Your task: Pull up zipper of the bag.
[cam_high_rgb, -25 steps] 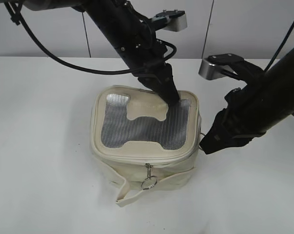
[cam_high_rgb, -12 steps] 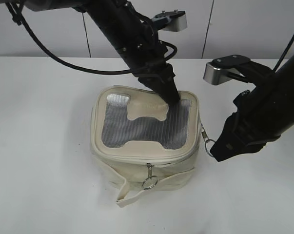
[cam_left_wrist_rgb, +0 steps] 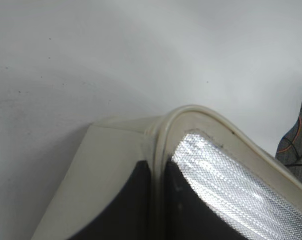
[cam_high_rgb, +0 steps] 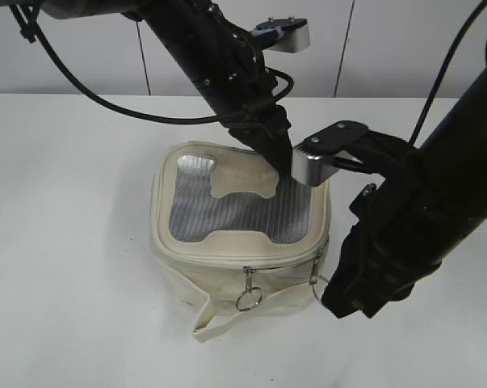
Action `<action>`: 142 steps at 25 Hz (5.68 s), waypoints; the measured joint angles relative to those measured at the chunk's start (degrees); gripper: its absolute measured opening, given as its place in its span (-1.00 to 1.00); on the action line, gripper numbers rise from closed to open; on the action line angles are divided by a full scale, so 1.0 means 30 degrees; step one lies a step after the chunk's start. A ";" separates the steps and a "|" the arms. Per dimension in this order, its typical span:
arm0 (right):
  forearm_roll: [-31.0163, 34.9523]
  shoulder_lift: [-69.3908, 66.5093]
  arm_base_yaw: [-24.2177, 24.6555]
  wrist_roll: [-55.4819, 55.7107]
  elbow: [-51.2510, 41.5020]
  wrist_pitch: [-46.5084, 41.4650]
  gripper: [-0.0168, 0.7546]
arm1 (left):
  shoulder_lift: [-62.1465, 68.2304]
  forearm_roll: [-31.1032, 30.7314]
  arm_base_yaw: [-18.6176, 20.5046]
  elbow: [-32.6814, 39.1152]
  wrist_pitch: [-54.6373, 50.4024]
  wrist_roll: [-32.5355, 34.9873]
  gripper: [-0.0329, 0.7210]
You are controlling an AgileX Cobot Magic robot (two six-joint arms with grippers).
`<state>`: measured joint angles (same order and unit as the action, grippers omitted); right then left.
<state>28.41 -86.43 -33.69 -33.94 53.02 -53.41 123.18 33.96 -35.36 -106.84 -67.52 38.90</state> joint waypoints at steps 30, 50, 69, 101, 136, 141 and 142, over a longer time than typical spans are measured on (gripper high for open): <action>0.2741 -0.2010 -0.4956 -0.1282 0.2000 0.3661 -0.93 | 0.0000 0.0020 0.0000 0.0000 -0.0535 -0.0055 -0.81; 0.0338 -0.1325 -0.5263 0.4327 0.2319 0.2751 0.15 | 0.0000 -0.0121 0.0019 0.0000 0.0021 -0.0494 -0.73; -0.7418 0.0165 -0.1750 1.1928 0.2319 0.2176 0.58 | -0.1920 -0.2660 0.0046 0.0000 0.1964 -0.1475 -0.02; -1.1273 0.4886 0.6485 1.4427 0.2035 -0.2178 0.57 | -1.6996 -1.2643 0.8752 1.0761 -0.0556 -1.2717 -0.02; -0.9928 2.8936 0.6485 1.1211 -0.8137 -0.2264 0.43 | -4.1157 -1.0216 0.8767 2.5314 0.2373 -1.1674 -0.02; -0.9822 2.8936 0.6485 1.1128 -0.8137 -0.2264 0.34 | -4.1157 -1.0154 0.8767 2.5314 0.2405 -1.1575 -0.02; -0.9822 2.8936 0.6485 1.1110 -0.8137 -0.2264 0.33 | -4.1157 -1.0150 0.8767 2.5314 0.2405 -1.1572 -0.02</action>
<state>-1.06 0.38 -14.24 -0.61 28.61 -60.20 -0.29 3.51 -9.05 -30.90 -60.30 4.18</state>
